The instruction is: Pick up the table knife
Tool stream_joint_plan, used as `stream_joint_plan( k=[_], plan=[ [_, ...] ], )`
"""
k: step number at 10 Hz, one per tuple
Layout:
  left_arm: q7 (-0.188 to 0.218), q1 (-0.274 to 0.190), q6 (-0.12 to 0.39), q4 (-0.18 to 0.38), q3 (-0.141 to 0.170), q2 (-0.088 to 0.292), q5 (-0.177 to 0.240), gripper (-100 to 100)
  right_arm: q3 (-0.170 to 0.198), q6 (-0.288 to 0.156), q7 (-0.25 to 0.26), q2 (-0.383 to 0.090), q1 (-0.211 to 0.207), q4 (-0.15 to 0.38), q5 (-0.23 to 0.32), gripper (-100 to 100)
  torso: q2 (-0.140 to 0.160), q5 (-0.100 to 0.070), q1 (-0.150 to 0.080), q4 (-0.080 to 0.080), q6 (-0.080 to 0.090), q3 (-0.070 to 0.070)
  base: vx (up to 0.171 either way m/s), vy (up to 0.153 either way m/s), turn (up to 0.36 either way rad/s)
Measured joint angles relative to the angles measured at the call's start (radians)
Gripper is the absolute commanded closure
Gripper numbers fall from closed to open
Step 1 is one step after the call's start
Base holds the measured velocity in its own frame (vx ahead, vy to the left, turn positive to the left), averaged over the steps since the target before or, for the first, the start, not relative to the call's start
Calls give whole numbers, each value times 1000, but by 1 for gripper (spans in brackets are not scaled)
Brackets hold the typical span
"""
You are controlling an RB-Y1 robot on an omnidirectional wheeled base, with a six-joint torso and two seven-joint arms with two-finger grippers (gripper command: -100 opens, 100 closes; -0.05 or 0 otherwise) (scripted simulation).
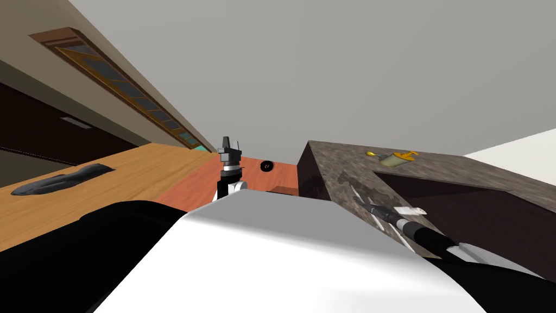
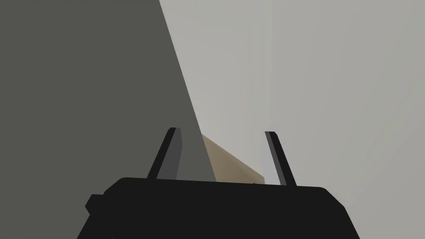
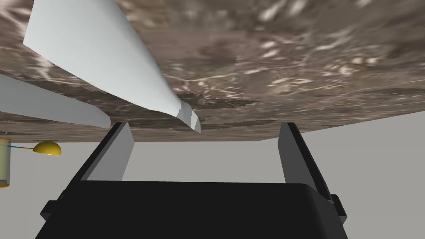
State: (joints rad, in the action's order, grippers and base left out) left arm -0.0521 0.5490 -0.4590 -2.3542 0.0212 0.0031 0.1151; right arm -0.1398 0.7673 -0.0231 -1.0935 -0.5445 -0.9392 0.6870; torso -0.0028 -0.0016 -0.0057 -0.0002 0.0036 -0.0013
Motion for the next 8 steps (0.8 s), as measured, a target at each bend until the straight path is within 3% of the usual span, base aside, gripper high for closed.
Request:
stream_joint_plan(
  k=[8],
  plan=[
    [0,0,0,0,0,0,0,0,120,-35,94,-36,-17,77,-228,-100,0,0,1,0,-1,0,-47,8,121]
  ],
)
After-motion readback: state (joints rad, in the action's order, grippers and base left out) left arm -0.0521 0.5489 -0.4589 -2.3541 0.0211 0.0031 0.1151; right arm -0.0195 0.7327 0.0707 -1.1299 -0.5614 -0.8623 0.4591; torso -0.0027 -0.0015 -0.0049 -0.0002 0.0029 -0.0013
